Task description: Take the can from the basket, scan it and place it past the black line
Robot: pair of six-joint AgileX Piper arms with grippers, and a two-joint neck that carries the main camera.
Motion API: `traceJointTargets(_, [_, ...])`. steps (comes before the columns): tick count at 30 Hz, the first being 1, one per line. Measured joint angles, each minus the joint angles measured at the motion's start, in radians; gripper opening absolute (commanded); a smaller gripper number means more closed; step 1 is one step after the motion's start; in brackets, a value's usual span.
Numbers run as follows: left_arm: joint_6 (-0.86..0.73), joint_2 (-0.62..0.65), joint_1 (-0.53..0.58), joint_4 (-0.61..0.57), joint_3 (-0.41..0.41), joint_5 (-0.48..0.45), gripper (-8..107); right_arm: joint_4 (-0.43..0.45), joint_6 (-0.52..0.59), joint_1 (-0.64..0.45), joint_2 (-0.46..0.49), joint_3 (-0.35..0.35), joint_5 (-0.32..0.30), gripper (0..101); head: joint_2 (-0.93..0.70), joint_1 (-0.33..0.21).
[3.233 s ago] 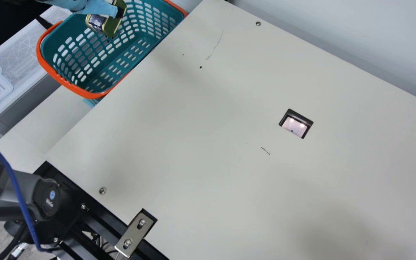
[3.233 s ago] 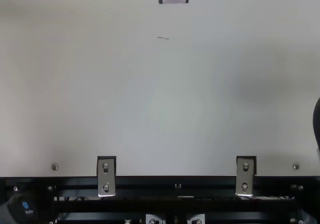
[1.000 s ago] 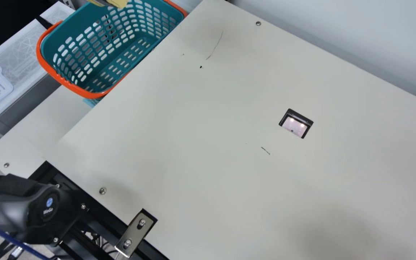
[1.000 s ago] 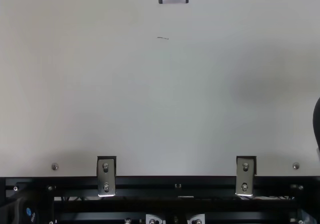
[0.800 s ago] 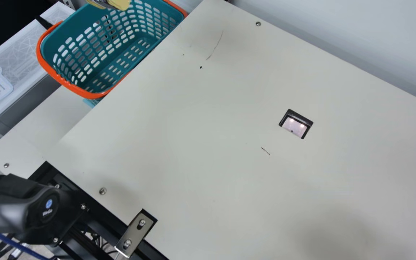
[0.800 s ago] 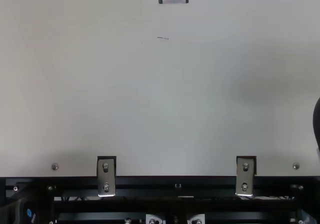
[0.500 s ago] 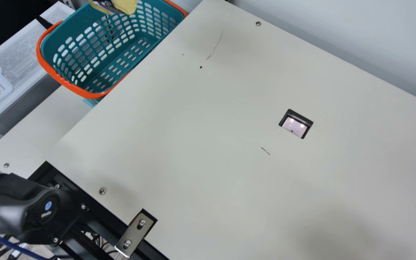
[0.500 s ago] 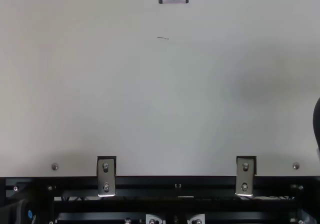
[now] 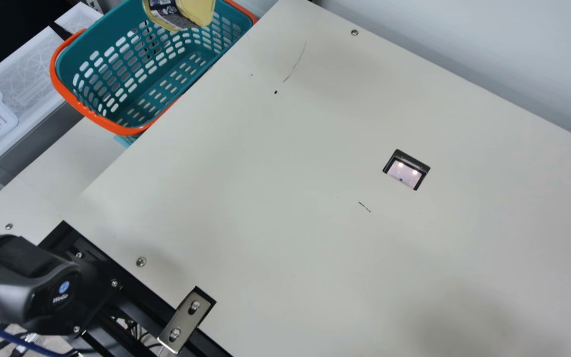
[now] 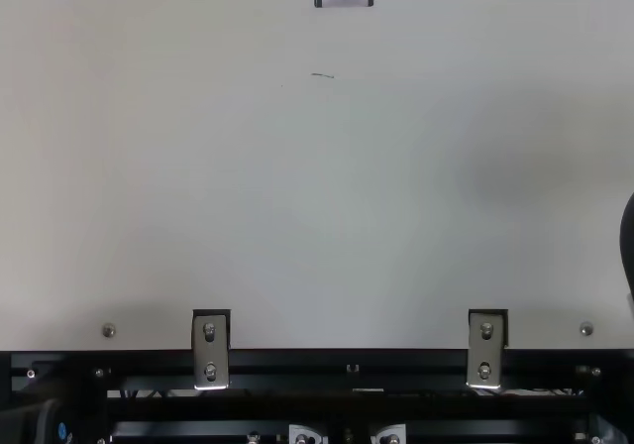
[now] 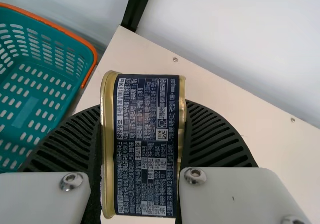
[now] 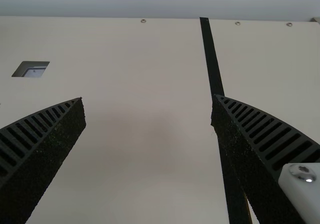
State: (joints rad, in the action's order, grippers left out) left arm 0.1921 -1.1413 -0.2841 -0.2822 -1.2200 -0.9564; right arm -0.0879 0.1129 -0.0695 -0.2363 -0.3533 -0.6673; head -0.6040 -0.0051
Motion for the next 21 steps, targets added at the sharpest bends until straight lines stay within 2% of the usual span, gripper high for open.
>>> traceJointTargets(21, [0.229, -0.01, 0.114, 0.008, -0.068, -0.091, 10, 0.002, 0.0, 0.0, 0.0, 0.0, 0.0, 101, 0.0, 0.0])
